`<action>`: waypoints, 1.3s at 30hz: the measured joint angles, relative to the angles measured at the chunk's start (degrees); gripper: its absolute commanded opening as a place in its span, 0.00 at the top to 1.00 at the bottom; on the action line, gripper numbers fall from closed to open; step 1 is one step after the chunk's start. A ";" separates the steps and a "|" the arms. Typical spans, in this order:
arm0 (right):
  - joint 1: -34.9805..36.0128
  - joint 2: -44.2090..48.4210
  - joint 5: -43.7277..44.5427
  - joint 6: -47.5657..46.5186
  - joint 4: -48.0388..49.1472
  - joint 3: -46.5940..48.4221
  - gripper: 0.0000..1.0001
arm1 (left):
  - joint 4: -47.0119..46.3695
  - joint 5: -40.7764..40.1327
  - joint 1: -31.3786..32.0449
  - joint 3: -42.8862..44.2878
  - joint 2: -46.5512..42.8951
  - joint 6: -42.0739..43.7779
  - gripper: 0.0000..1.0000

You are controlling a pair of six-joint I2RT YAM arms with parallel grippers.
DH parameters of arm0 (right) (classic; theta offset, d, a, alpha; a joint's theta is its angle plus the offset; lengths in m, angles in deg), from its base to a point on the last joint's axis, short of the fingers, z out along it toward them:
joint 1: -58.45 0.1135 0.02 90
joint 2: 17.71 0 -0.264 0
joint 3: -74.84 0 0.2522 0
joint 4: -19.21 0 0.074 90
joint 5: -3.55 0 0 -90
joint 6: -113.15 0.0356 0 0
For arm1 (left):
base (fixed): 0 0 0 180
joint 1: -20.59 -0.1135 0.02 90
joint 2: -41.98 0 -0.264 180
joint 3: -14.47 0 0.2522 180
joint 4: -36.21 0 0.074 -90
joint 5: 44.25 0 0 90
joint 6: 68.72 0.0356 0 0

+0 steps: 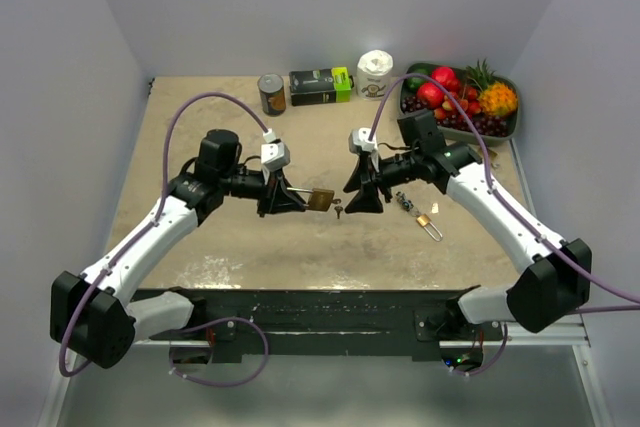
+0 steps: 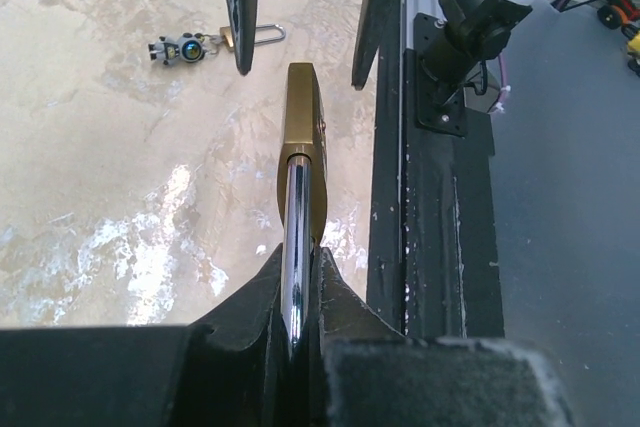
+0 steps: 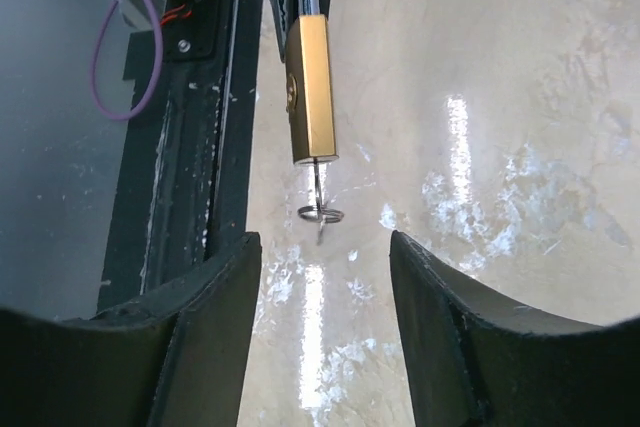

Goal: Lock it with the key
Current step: Lock the lock, then place the key at the center of the board.

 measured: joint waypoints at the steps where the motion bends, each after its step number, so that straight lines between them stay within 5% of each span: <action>1: 0.07 -0.44 -0.04 -0.61 -0.72 0.00 0.46 | 0.00 0.31 0.00 0.00 -0.02 0.00 1.00; 8: 0.15 -1.86 -0.57 -1.66 -1.25 0.02 0.51 | -1.25 1.79 -0.02 -0.66 -0.35 -1.27 1.00; 14: 1.31 -2.67 -1.51 -1.60 -1.22 0.92 0.45 | -2.93 1.97 0.00 -1.42 -0.46 -2.29 1.00; 18: 2.84 -2.69 -1.62 -1.53 -0.92 0.96 0.58 | -3.91 1.97 0.00 -2.08 -0.50 -3.52 1.00; 26: 3.30 -2.75 -1.33 -1.46 -0.55 0.96 1.00 | -4.33 2.08 0.00 -2.47 -0.90 -4.52 1.00; 39: -2.21 -5.07 -0.96 -7.08 -6.80 2.75 1.00 | -1.57 4.68 -6.45 -2.49 -1.29 -2.75 1.00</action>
